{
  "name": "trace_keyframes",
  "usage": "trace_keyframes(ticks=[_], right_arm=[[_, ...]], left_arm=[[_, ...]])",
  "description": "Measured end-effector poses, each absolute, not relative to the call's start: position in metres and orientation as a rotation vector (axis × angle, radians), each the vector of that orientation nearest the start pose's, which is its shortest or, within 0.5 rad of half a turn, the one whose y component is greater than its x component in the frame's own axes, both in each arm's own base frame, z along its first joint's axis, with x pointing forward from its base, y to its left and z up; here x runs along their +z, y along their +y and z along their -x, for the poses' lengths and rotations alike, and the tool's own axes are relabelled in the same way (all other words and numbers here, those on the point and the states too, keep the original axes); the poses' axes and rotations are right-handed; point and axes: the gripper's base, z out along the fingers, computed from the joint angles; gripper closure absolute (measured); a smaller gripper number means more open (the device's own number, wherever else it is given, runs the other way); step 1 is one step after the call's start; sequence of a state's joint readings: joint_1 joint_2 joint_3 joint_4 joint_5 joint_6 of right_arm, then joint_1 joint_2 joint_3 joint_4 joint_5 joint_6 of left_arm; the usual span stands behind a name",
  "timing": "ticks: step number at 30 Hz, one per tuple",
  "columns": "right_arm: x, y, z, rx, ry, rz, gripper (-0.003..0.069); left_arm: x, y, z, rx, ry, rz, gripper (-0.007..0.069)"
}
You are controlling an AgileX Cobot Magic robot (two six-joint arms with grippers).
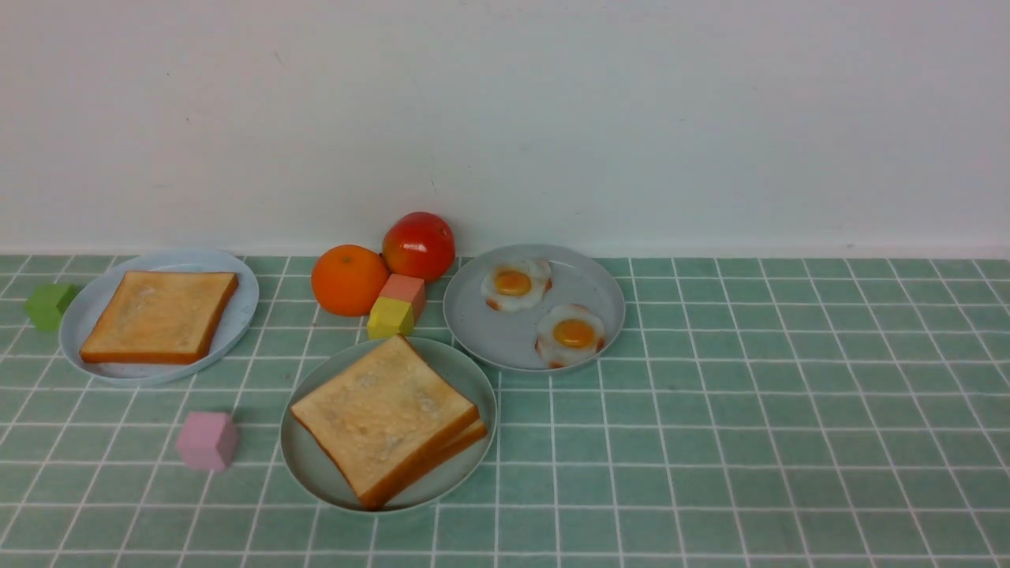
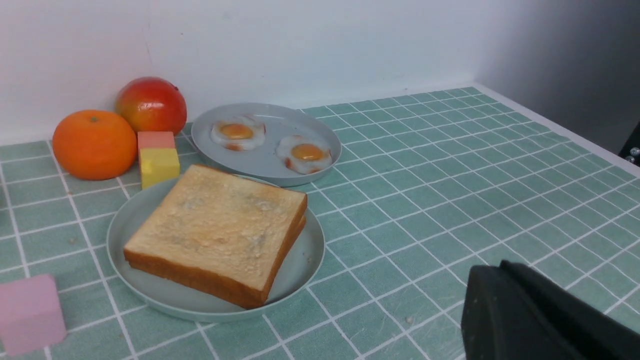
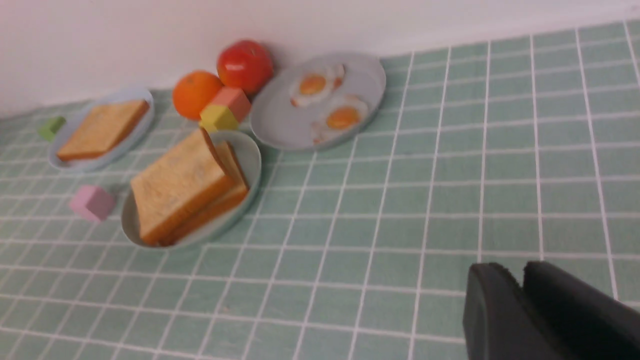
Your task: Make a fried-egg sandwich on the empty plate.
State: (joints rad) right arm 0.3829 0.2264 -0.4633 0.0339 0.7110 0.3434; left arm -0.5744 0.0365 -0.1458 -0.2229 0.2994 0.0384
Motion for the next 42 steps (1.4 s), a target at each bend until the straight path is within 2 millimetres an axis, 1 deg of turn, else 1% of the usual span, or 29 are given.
trace_keyframes(ticks=[3, 5, 7, 8, 9, 10, 11, 13, 14, 15, 16, 17, 19, 42], right_arm=[[0.281, 0.021, -0.046, 0.503, 2.023, 0.029, 0.0549], [0.278, 0.02, -0.046, 0.48, 2.027, 0.032, 0.055], [0.274, 0.016, -0.047, 0.42, 2.001, 0.016, 0.0579], [0.27, 0.014, -0.048, 0.383, 1.978, 0.008, 0.0607], [0.27, 0.013, -0.047, 0.375, 1.97, 0.007, 0.0613], [0.263, 0.011, -0.049, 0.316, 1.933, -0.004, 0.0656], [0.256, 0.009, -0.049, 0.269, 1.909, -0.01, 0.0668], [0.238, 0.005, -0.05, 0.193, 1.866, -0.031, 0.0672], [0.225, 0.004, -0.05, 0.162, 1.851, -0.048, 0.0673], [0.223, 0.004, -0.05, 0.162, 1.847, -0.046, 0.0673], [0.2, 0.002, -0.051, 0.135, 1.836, -0.066, 0.0672], [0.188, 0.002, -0.052, 0.125, 1.838, -0.07, 0.0672], [0.174, 0.002, -0.052, 0.114, 1.878, -0.077, 0.0672], [0.174, 0.003, -0.052, 0.137, 1.876, -0.089, 0.0664]], left_arm=[[0.234, -0.033, -0.04, -0.618, 1.661, -0.388, 0.0638], [0.234, -0.033, -0.04, -0.618, 1.661, -0.388, 0.0638], [0.234, -0.033, -0.04, -0.618, 1.659, -0.388, 0.0638], [0.234, -0.033, -0.04, -0.618, 1.659, -0.388, 0.0637], [0.234, -0.033, -0.04, -0.618, 1.659, -0.388, 0.0637], [0.234, -0.033, -0.04, -0.618, 1.659, -0.388, 0.0637], [0.234, -0.033, -0.04, -0.618, 1.659, -0.388, 0.0637], [0.234, -0.033, -0.04, -0.618, 1.66, -0.388, 0.0636], [0.234, -0.033, -0.04, -0.618, 1.66, -0.388, 0.0636], [0.234, -0.033, -0.04, -0.618, 1.66, -0.388, 0.0636], [0.234, -0.033, -0.04, -0.618, 1.66, -0.388, 0.0634], [0.234, -0.033, -0.04, -0.618, 1.66, -0.388, 0.0634], [0.234, -0.033, -0.04, -0.618, 1.66, -0.388, 0.0631], [0.232, -0.033, -0.04, -0.617, 1.672, -0.392, 0.0605]])
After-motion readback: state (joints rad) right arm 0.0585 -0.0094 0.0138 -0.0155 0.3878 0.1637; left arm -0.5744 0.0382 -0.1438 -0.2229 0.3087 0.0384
